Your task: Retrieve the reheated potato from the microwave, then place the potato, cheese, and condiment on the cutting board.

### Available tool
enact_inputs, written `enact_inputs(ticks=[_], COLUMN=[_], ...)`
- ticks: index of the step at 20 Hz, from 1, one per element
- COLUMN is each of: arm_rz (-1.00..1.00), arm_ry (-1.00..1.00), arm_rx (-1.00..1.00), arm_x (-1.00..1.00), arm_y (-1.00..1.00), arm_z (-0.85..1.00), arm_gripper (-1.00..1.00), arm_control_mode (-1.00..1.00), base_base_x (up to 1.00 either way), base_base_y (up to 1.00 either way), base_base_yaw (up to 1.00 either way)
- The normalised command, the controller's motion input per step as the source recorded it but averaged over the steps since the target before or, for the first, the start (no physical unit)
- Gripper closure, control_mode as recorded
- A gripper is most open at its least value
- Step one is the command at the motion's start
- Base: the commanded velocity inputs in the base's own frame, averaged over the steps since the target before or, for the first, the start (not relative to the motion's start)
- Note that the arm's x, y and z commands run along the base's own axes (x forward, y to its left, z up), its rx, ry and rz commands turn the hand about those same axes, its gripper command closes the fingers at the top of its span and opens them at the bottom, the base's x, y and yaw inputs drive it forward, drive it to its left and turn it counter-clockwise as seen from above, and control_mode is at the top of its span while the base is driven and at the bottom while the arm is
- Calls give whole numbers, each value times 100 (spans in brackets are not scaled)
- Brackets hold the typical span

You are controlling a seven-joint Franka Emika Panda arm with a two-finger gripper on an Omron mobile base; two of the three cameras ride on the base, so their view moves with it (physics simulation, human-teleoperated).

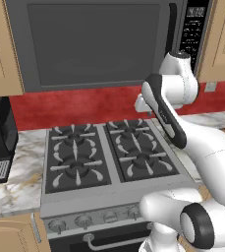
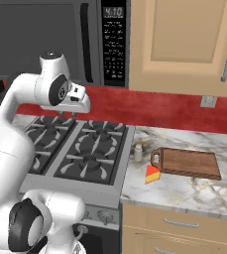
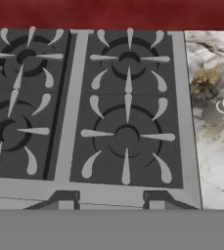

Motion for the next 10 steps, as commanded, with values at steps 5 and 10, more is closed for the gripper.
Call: enact_inputs(ticks=[5, 10], arm_rz=[1, -2], arm_ry=[-13, -64], arm_rx=[0, 0], arm_x=[-25, -46], arm_y=[0, 0], arm_z=[-1, 3], arm_gripper=[-100, -100], arm_control_mode=[-100, -100], base_base_x=[0, 0], base_base_y=[0, 0], base_base_yaw=[0, 0])
